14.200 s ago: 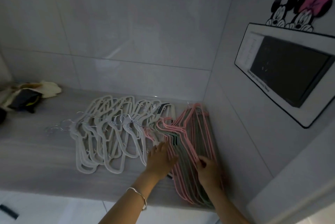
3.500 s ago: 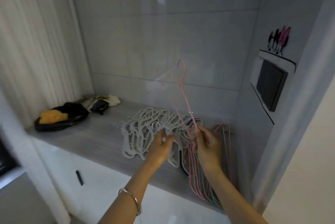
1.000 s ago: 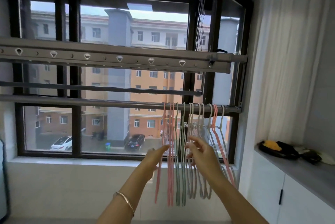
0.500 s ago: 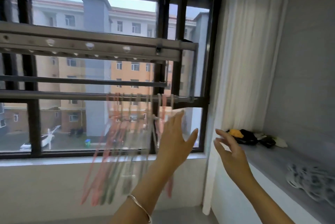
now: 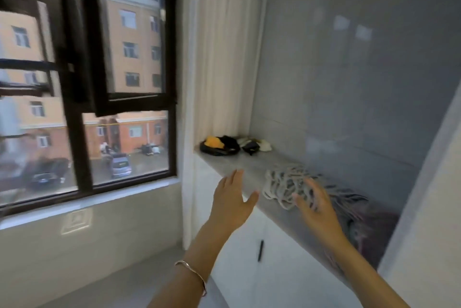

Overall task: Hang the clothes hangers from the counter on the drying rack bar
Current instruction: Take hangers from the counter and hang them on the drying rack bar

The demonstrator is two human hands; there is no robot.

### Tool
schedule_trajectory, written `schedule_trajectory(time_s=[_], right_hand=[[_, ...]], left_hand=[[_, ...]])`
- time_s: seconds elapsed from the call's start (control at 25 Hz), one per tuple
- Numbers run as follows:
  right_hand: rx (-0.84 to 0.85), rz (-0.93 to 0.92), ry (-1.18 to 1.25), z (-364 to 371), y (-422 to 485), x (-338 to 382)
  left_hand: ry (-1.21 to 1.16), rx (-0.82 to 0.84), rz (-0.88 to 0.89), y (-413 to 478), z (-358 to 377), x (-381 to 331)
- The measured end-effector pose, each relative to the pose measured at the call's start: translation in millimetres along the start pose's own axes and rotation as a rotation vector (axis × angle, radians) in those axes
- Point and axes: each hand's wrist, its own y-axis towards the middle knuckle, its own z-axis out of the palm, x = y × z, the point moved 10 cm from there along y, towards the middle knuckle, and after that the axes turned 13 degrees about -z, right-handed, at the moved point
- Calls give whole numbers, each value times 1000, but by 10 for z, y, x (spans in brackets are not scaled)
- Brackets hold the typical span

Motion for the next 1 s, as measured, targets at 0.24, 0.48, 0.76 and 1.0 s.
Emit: schedule_trajectory(time_s=[0.24,0.48,0.76,1.0], right_hand=[[-219,162,-149,-429,147,-1248],[-506,470,-305,-737,-36,-2402],[-520,1012,-513,-973,-731,-3155],[-538,947,-623,-1076,-848,-3162]], left_hand=[[-32,263,120,1018,1395,-232],[91,554,236,1739,2758,-346],[100,713,291,1889,3538,-383],[87,763,300,1877,3628,-413]])
